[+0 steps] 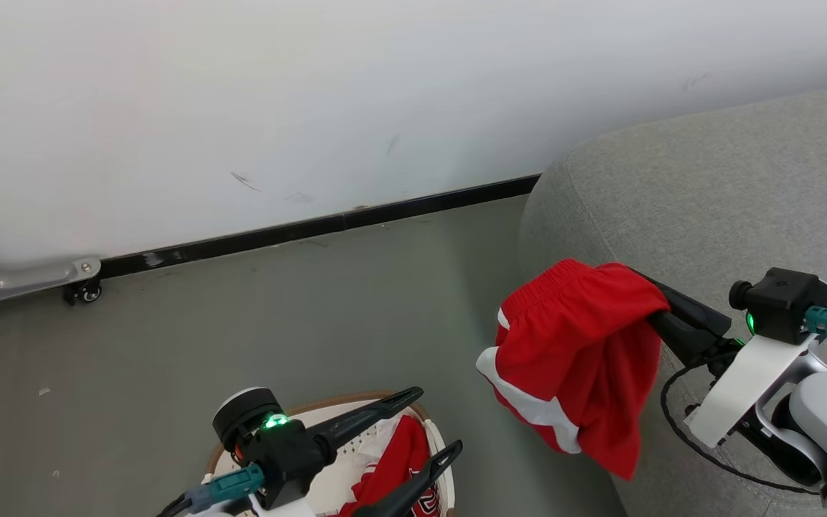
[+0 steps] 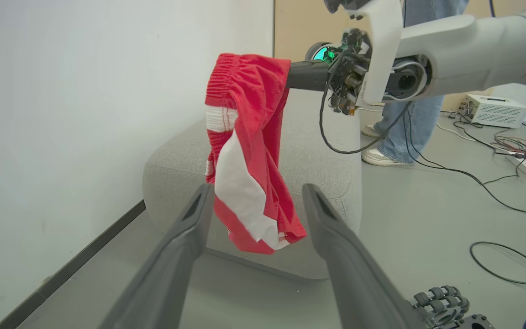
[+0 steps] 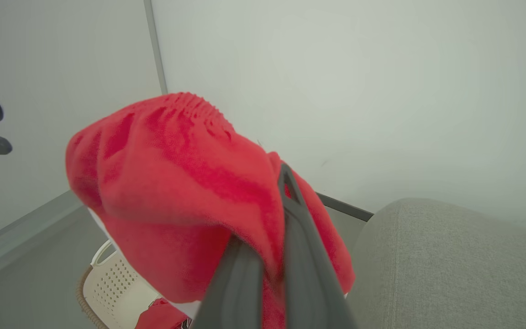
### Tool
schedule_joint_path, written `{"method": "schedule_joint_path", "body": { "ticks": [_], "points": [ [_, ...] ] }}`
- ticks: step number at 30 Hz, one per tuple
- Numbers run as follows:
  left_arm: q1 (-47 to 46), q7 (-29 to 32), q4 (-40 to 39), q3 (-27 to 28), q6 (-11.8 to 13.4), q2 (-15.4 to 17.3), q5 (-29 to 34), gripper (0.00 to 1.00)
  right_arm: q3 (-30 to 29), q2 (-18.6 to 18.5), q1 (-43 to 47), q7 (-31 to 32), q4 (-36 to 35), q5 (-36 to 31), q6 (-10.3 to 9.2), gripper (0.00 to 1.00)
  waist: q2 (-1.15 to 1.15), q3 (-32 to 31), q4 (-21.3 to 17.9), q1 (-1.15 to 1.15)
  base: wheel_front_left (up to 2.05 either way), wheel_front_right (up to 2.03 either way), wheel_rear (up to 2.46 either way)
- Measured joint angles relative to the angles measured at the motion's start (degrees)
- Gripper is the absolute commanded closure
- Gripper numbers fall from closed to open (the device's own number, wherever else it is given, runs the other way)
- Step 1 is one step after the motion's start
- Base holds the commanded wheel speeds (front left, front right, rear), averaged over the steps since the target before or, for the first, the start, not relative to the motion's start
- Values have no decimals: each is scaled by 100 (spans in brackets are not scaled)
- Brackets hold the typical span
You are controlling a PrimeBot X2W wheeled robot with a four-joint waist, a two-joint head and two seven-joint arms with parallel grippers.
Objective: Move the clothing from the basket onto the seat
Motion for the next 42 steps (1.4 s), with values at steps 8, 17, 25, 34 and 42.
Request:
{"method": "schedule_joint_path", "body": {
  "ticks": [8, 17, 25, 34, 42],
  "points": [
    [-99, -5, 2, -68, 0, -20, -51, 0, -183, -1, 196, -35, -10, 1, 0, 100, 0, 53, -222, 0, 0, 0, 0],
    [-204, -8, 34, -132, 0, -21, -52, 0, -337, 4, 263, -92, -13, 2, 0, 100, 0, 117, -476, 0, 0, 0, 0],
    [-218, -51, 91, -143, 0, -16, -53, 0, -366, 52, 348, -101, -75, 0, 0, 100, 0, 160, -691, 0, 0, 0, 0],
    [-218, -51, 199, -43, 0, 4, -105, 0, -365, 93, 339, -100, -101, -3, 0, 100, 0, 201, -860, 0, 0, 0, 0],
    [-217, -52, 226, 85, 1, 25, -113, 0, -434, 120, 112, -81, -86, -8, 0, 100, 0, 295, -931, 0, 0, 0, 0]
  ]
}}
